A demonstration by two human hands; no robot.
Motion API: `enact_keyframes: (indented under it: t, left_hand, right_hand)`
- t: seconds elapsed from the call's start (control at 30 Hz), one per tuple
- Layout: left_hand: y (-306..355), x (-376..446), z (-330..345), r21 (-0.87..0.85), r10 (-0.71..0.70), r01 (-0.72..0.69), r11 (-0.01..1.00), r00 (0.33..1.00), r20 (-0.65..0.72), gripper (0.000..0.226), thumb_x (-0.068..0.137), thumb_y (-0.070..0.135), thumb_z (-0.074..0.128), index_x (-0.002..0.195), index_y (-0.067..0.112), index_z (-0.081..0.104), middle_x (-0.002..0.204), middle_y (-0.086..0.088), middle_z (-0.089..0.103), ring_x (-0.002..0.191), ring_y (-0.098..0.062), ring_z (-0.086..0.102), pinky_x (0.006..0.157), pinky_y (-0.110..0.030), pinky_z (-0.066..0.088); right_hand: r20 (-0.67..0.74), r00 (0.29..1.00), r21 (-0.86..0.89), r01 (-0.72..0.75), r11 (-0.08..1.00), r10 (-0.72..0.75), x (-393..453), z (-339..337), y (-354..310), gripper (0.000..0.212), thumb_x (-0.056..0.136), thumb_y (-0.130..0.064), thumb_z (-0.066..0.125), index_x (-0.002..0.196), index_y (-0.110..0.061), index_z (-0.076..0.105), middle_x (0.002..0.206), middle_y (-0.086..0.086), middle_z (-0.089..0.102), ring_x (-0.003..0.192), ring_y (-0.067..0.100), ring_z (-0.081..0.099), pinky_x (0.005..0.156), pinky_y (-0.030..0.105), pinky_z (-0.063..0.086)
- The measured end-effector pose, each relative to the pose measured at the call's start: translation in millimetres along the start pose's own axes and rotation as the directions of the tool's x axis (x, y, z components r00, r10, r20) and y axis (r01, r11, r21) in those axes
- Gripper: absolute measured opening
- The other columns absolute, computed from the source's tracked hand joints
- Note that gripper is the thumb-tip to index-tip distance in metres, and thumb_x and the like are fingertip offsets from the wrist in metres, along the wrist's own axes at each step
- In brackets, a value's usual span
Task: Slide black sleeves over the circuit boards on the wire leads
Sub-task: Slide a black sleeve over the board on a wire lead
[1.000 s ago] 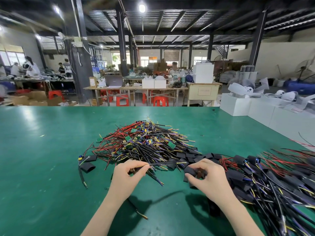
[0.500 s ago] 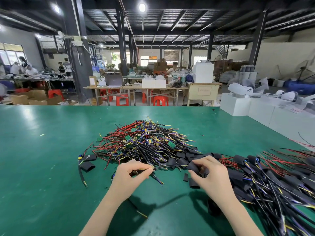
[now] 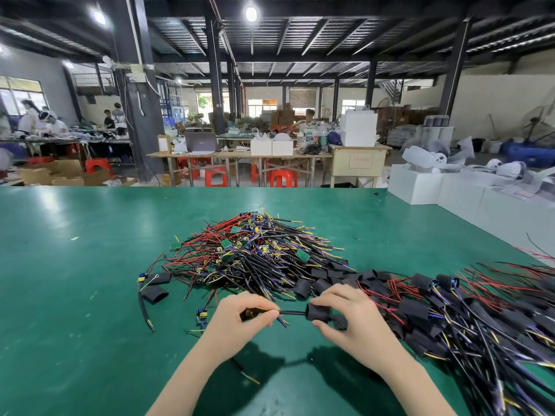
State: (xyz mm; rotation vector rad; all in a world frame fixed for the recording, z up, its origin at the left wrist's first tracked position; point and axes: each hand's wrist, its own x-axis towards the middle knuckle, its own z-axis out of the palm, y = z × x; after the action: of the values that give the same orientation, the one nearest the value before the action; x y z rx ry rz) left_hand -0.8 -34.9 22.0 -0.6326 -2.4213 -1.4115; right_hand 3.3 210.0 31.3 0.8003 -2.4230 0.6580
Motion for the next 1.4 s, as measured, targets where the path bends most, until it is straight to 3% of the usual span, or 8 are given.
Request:
enact_keyframes:
  t: [0.13,0.33,0.43,0.6,0.77,0.97,1.2,1.4]
  left_hand:
    - [5,-3,14,0.059,0.028,-0.030,0.998,0.999,0.039,0.016,0.085,0.016,0.073,0.094,0.029,0.073,0.087,0.018,0.070,0.088,-0.003,0.062,0.079,-0.016,0.044]
    - [-3,-4,9,0.147,-0.057,0.026,0.989,0.975,0.214,0.057,0.085,0.020,0.069,0.135,0.030,0.043,0.118,0.015,0.060,0.109,0.001,0.054,0.098,-0.017,0.040]
    - [-9,-2,2,0.323,-0.040,-0.026,0.946,0.980,0.196,0.034,0.088,0.027,0.069,0.121,0.027,0.062,0.110,0.017,0.062,0.102,0.002,0.054,0.094,-0.017,0.041]
    - [-10,-4,10,0.297,-0.030,-0.035,0.954,0.977,0.211,0.009,0.085,0.026,0.072,0.094,0.025,0.075,0.089,0.014,0.069,0.084,0.001,0.057,0.081,-0.016,0.044]
    - [-9,-3,13,0.239,-0.062,0.038,0.970,0.994,0.091,0.013,0.081,0.021,0.074,0.092,0.027,0.073,0.090,0.018,0.070,0.088,0.002,0.060,0.084,-0.019,0.046]
    - [-7,-2,12,0.135,-0.152,0.131,0.982,0.977,0.151,0.016,0.086,0.030,0.072,0.102,0.032,0.072,0.100,0.013,0.067,0.093,0.003,0.060,0.086,-0.015,0.044]
    - [-5,-2,12,0.034,-0.078,0.075,0.997,0.994,0.076,0.012,0.084,0.021,0.075,0.093,0.028,0.073,0.086,0.019,0.071,0.082,-0.002,0.063,0.078,-0.008,0.042]
    - [-2,-2,12,0.050,-0.023,0.021,0.999,0.999,0.043,0.021,0.081,0.021,0.078,0.098,0.033,0.075,0.091,0.020,0.072,0.087,-0.004,0.066,0.082,-0.021,0.051]
  right_hand:
    - [0.012,1.000,0.087,0.014,0.996,-0.015,2,11,-14,0.024,0.079,-0.033,0.070,0.102,-0.026,0.068,0.096,-0.015,0.060,0.093,0.006,0.055,0.083,0.029,0.045]
    - [0.013,0.999,0.091,-0.033,0.995,0.032,0,10,-10,0.022,0.077,-0.030,0.068,0.098,-0.025,0.068,0.093,-0.014,0.059,0.092,0.006,0.053,0.086,0.026,0.044]
    - [0.019,0.998,0.107,-0.054,0.993,0.052,-2,7,-5,0.022,0.076,-0.030,0.068,0.098,-0.026,0.068,0.093,-0.015,0.057,0.091,0.004,0.052,0.085,0.018,0.040]
    - [0.056,0.997,0.122,-0.050,0.991,0.043,-3,13,-5,0.021,0.078,-0.034,0.067,0.099,-0.027,0.068,0.093,-0.017,0.056,0.093,0.002,0.051,0.083,0.015,0.041]
    - [0.080,0.996,0.153,-0.057,0.987,0.045,-2,17,-5,0.022,0.079,-0.035,0.067,0.100,-0.029,0.069,0.094,-0.020,0.056,0.094,-0.003,0.049,0.080,0.009,0.037]
    - [0.034,0.998,0.229,-0.065,0.971,0.058,-1,14,-7,0.025,0.078,-0.034,0.069,0.102,-0.027,0.070,0.095,-0.019,0.058,0.095,0.000,0.053,0.084,0.010,0.038]
    - [0.064,0.996,0.223,-0.071,0.972,0.058,-1,12,-3,0.025,0.078,-0.030,0.073,0.102,-0.027,0.072,0.096,-0.016,0.060,0.094,-0.001,0.054,0.083,0.015,0.042]
    - [0.061,0.996,0.258,-0.073,0.963,0.060,0,12,-6,0.026,0.077,-0.030,0.075,0.103,-0.026,0.072,0.097,-0.016,0.060,0.094,0.000,0.057,0.085,0.014,0.042]
